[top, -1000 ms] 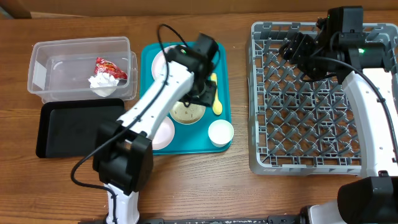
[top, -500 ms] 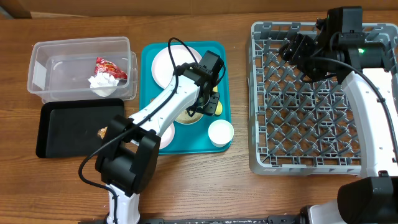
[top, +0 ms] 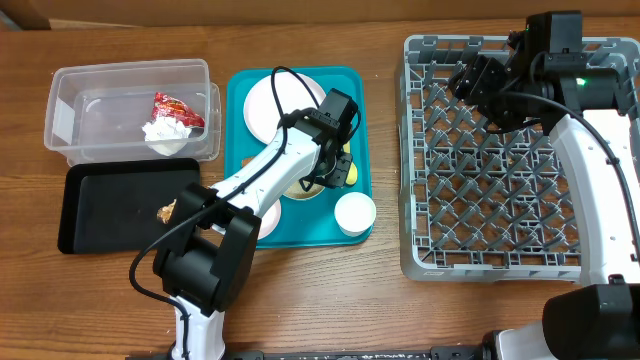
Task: Sort waste into correct bins and load items into the dishwasher
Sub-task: 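Grasp the white rice bowl rim with left gripper and lift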
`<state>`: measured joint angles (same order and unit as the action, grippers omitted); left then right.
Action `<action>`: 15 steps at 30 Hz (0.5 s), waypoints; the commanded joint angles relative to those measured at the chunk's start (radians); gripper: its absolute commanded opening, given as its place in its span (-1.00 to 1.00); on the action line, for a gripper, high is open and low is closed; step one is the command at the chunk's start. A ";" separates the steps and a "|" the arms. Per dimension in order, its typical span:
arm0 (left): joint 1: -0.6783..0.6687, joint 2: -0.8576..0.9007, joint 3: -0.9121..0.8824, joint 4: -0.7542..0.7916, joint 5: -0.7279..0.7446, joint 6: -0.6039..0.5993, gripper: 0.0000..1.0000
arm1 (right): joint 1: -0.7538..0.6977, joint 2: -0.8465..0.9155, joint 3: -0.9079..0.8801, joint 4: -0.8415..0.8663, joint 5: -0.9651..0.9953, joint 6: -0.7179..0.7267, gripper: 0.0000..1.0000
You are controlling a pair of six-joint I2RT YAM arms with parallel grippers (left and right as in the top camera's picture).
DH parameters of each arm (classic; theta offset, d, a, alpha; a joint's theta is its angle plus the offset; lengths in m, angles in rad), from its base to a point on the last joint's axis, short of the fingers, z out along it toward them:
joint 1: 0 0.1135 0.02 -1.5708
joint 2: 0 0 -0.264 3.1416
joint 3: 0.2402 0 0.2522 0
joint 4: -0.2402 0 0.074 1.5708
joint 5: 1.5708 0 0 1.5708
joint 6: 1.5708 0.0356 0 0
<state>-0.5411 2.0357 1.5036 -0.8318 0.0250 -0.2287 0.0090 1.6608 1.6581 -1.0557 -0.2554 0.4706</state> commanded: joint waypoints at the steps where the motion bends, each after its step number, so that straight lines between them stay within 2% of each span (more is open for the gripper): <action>1: 0.003 0.005 -0.011 0.003 -0.010 0.016 -0.69 | 0.002 -0.004 0.012 0.002 0.001 -0.007 0.45; 8: 0.003 0.005 -0.055 0.029 -0.010 0.016 -0.70 | 0.002 -0.004 0.012 0.002 0.001 -0.007 0.46; 13: 0.003 0.005 -0.084 0.036 -0.010 0.011 -0.91 | 0.002 -0.004 0.012 0.002 0.001 -0.007 0.46; 15: 0.003 0.005 -0.083 0.042 -0.010 0.011 -0.92 | 0.002 -0.004 0.012 0.002 0.001 -0.007 0.46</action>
<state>-0.5411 2.0254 1.4525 -0.7971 0.0021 -0.2287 0.0090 1.6608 1.6581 -1.0584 -0.2554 0.4706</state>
